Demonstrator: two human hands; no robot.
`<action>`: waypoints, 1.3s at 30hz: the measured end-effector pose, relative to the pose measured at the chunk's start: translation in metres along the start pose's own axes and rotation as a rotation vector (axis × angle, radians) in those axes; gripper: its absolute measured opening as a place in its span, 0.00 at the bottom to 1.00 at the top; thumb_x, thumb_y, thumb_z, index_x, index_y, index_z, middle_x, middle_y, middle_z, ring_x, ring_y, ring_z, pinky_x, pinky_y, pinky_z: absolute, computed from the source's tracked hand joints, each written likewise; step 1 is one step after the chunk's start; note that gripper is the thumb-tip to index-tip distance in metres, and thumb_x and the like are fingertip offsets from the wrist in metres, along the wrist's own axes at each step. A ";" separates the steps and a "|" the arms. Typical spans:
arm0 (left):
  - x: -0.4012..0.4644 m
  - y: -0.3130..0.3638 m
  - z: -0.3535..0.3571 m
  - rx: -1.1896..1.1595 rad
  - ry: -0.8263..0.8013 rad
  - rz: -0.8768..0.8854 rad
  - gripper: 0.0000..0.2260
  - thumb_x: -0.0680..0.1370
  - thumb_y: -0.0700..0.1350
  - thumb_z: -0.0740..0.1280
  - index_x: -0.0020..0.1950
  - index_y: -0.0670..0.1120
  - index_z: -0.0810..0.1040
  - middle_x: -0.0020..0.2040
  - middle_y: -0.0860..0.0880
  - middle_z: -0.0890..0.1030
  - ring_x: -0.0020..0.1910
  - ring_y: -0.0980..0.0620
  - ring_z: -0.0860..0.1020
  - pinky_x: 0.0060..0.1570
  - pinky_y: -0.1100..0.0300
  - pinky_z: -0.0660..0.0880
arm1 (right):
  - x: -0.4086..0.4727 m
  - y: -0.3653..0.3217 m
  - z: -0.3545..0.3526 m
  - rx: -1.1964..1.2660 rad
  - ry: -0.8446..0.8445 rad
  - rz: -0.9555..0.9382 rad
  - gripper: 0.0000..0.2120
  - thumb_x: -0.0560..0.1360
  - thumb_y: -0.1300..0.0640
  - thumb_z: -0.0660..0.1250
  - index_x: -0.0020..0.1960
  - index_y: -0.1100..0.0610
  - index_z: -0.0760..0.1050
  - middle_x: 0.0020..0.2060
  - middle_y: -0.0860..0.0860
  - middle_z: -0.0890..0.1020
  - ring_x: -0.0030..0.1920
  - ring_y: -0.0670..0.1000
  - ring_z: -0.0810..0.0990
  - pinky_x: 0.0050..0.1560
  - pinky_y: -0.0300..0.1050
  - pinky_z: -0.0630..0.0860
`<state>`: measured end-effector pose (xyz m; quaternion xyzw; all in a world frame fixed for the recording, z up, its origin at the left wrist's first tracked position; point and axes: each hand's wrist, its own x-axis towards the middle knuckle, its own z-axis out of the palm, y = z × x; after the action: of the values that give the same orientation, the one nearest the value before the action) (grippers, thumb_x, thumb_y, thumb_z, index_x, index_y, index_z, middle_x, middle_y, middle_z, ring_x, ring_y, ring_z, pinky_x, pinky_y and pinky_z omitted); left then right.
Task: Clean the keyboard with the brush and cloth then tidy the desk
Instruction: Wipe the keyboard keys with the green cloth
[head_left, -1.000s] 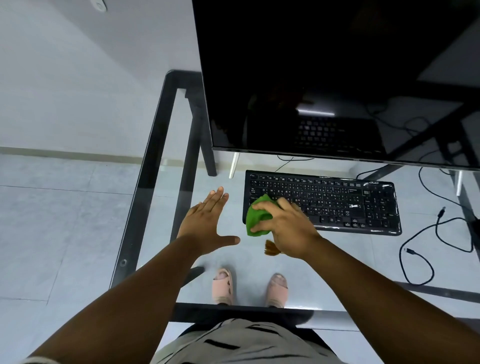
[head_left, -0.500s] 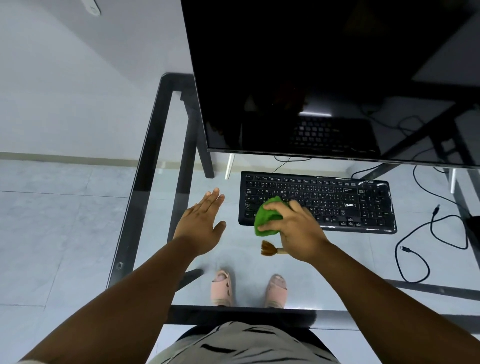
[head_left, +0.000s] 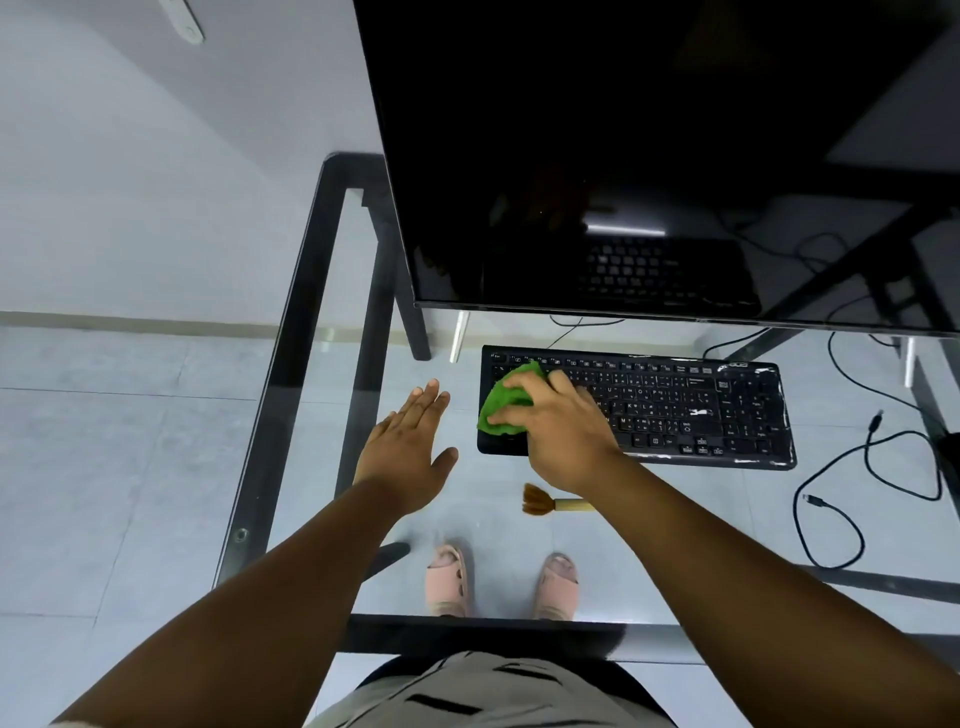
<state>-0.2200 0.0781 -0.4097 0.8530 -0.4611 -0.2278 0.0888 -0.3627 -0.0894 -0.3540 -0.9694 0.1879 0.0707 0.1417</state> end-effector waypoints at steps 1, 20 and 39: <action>0.000 0.000 0.000 0.002 -0.001 -0.003 0.31 0.81 0.56 0.56 0.79 0.53 0.45 0.78 0.57 0.40 0.77 0.57 0.41 0.71 0.57 0.43 | -0.001 0.001 -0.001 -0.022 -0.015 -0.032 0.29 0.71 0.65 0.61 0.63 0.39 0.75 0.68 0.44 0.67 0.59 0.54 0.66 0.57 0.53 0.69; -0.001 -0.001 -0.005 0.020 -0.027 0.004 0.31 0.81 0.58 0.55 0.79 0.53 0.44 0.79 0.56 0.40 0.78 0.55 0.42 0.74 0.54 0.47 | 0.041 -0.001 -0.025 -0.258 -0.019 0.006 0.33 0.69 0.62 0.65 0.68 0.37 0.69 0.67 0.46 0.66 0.62 0.54 0.64 0.58 0.52 0.65; -0.001 -0.004 -0.004 0.029 -0.026 0.024 0.31 0.81 0.59 0.53 0.79 0.54 0.43 0.79 0.56 0.39 0.77 0.56 0.41 0.74 0.56 0.47 | 0.012 0.008 -0.008 -0.003 -0.062 -0.024 0.33 0.70 0.69 0.60 0.63 0.36 0.74 0.64 0.42 0.68 0.56 0.49 0.63 0.58 0.51 0.69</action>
<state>-0.2159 0.0812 -0.4074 0.8457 -0.4755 -0.2310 0.0734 -0.3542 -0.1026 -0.3509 -0.9691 0.1718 0.0991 0.1466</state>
